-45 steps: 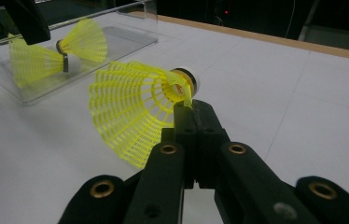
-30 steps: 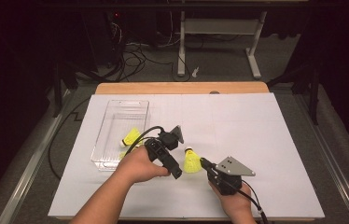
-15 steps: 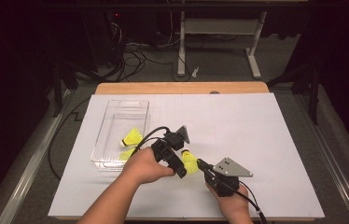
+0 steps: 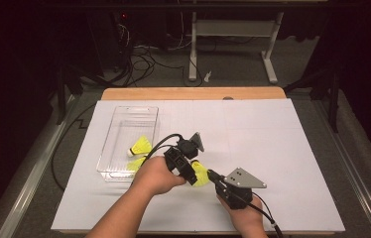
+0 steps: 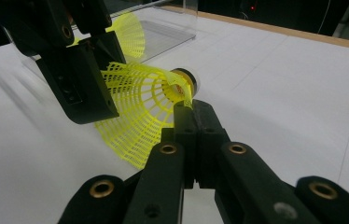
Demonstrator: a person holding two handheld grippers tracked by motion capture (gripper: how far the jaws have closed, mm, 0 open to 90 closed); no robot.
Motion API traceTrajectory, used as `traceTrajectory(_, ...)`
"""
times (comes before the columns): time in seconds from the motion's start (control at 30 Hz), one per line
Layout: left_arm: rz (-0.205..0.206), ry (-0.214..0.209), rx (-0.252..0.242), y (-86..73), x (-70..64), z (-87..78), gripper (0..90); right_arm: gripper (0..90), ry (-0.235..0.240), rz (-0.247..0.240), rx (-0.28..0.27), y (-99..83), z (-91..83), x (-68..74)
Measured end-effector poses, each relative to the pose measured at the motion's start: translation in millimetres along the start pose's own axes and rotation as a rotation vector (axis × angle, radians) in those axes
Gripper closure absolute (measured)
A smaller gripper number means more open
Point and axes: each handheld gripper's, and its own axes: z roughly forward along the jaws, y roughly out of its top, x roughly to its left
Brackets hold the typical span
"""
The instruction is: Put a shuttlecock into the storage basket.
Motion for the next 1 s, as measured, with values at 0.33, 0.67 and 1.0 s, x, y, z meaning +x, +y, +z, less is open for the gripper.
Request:
traceTrajectory(0.33,0.013,0.019,0.01,-0.4,-1.0,-0.5,77.0,90.0,0.005,-0.005,-0.002,0.1,0.1,1.4)
traceTrajectory(0.67,-0.014,0.061,-0.009,-1.7,0.5,-1.9,89.7,87.9,0.023,-0.024,-0.009,0.4,-0.5,3.3)
traceTrajectory(1.0,-0.021,0.063,-0.015,-2.4,2.4,-3.6,90.0,69.3,0.068,-0.011,-0.021,1.9,-0.7,5.1)
